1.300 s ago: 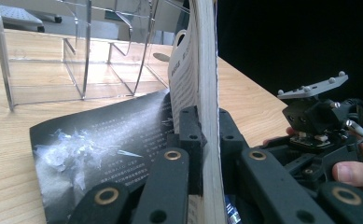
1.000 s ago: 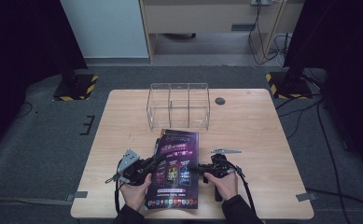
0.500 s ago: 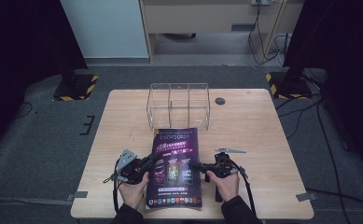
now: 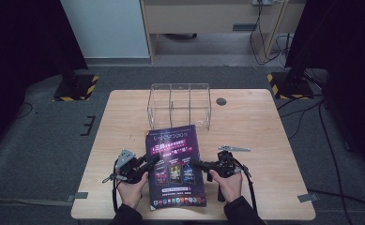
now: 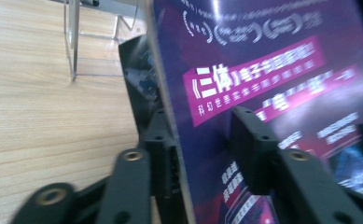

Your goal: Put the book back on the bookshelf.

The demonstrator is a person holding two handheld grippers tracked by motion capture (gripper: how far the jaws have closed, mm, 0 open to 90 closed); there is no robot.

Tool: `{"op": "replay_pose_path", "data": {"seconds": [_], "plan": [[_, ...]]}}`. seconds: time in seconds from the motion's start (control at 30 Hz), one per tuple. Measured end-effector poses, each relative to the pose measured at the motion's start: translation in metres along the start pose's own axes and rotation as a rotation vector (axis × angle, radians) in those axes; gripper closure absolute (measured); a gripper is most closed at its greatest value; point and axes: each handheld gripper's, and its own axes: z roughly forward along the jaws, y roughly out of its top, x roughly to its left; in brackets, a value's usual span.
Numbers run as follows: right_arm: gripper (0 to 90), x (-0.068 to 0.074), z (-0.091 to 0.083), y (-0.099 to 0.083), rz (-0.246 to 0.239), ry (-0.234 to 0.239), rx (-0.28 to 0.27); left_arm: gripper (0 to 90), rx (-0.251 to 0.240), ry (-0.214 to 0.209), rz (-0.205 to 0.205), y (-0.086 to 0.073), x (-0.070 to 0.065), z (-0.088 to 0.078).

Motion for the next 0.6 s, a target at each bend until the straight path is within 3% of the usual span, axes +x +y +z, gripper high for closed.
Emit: {"op": "replay_pose_path", "data": {"seconds": [0.07, 0.13, 0.23, 0.47, 0.6], "plan": [[84.4, 0.003, -0.001, 0.002, -0.006, 0.013, 0.002, 50.0, 0.008, 0.011, -0.001, -0.001, 0.002, 0.001], [84.4, 0.006, -0.002, 0.005, -0.019, 0.022, 0.001, 43.5, 0.023, 0.055, 0.011, -0.003, 0.005, 0.003], [84.4, 0.011, -0.003, 0.009, -0.031, 0.029, 0.002, 37.0, 0.029, 0.085, 0.002, -0.005, 0.01, 0.003], [84.5, 0.017, -0.009, 0.023, -0.019, 0.053, -0.05, 31.2, 0.057, 0.201, 0.033, -0.007, 0.023, 0.001], [84.4, 0.026, -0.013, 0.035, -0.043, 0.065, -0.095, 30.5, 0.099, 0.264, 0.056, -0.01, 0.028, 0.002]]}}
